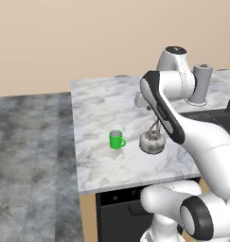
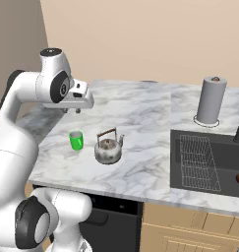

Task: Pick the kettle and mug and place them in the sink. Then turn on the water.

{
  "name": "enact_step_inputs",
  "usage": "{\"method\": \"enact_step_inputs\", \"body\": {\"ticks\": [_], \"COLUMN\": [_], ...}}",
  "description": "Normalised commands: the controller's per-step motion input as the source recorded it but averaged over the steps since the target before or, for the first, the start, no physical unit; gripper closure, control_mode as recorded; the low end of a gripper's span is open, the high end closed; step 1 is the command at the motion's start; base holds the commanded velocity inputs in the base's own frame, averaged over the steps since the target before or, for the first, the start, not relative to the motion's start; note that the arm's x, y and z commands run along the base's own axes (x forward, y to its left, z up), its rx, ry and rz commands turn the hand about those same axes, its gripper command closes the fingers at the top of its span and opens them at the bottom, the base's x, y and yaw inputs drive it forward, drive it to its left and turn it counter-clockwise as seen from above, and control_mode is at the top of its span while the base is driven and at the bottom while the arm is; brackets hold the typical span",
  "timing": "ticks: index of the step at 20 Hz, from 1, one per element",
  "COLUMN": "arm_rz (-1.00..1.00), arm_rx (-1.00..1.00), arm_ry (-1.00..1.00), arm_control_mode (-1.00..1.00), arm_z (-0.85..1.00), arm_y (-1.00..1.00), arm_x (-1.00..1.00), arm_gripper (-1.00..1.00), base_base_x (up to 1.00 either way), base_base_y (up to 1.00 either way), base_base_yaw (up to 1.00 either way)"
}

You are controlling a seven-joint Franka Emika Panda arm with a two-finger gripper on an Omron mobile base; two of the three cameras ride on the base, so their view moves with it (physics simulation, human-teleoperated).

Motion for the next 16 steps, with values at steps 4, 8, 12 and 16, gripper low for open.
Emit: {"method": "enact_step_inputs", "body": {"ticks": [4,8,12,16], "arm_rz": [-0.01,-0.07,-0.08,0.11], "arm_rx": [0.00,0.00,0.00,0.00], "arm_ry": [0.00,0.00,0.00,0.00], "arm_control_mode": [-1.00,-1.00,-1.00,-1.00], "arm_z": [-0.01,-0.16,-0.11,-0.42], "arm_y": [0.03,0.00,0.00,0.01], "arm_x": [0.14,0.01,0.00,0.03], "arm_gripper": [-1.00,-1.00,-1.00,-1.00], "base_base_x": [0.00,0.00,0.00,0.00], "base_base_y": [0.00,0.00,0.00,0.00], "base_base_yaw": [0.00,0.00,0.00,0.00]}}
